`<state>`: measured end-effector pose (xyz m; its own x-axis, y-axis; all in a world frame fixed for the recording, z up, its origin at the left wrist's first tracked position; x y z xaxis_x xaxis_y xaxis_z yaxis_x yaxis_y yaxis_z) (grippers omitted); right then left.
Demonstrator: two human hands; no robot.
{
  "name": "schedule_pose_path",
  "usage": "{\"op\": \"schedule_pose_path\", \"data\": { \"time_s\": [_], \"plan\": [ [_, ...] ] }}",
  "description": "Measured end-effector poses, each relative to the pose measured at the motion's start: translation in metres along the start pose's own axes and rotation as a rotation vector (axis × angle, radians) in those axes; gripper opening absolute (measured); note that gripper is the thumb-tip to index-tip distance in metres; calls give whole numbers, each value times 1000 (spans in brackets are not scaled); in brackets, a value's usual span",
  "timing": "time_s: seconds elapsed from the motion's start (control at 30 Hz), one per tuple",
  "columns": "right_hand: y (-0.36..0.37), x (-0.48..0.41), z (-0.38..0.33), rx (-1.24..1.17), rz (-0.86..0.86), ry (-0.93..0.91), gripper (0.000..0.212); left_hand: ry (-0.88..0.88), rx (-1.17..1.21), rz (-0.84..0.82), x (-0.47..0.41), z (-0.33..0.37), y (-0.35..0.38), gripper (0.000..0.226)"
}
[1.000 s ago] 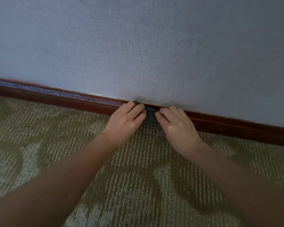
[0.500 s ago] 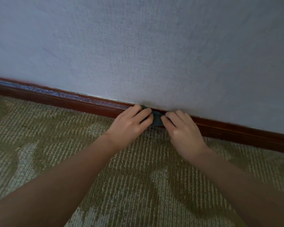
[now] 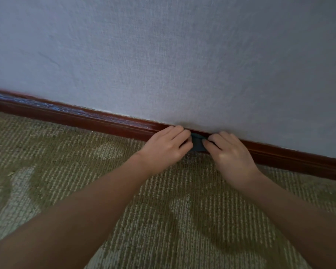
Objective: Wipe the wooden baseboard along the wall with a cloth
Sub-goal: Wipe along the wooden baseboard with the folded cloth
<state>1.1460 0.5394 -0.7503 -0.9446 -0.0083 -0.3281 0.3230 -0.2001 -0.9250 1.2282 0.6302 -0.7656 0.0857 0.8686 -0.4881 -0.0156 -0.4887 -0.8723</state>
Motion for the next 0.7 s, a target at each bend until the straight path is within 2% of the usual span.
{"op": "schedule_pose_path", "data": {
  "time_s": [0.17,0.4,0.57,0.7],
  "plan": [
    [4,-19,-15,-38,56,-56,19,67,-39,-78,18,-20,-6,20],
    [9,-41,-39,-91,29,-46,25,18,-54,-90,35,-36,-16,22],
    [3,-33,-37,-106,-3,26,17,-130,-15,-64,37,-34,-17,21],
    [0,-46,-44,-100,27,-11,9,-102,-42,-82,46,-42,-20,22]
  ]
}}
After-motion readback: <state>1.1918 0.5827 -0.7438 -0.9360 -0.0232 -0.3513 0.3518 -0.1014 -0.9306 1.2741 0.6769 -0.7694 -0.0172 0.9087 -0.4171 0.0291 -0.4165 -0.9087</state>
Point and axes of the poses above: each hand's wrist, its own x-axis away from the middle knuckle, its own y-axis out of the palm, z = x × y, the point moved 5 cm from there along -x, towards the middle knuckle, and after that the axes turned 5 degrees about x, right-handed, at the moved point
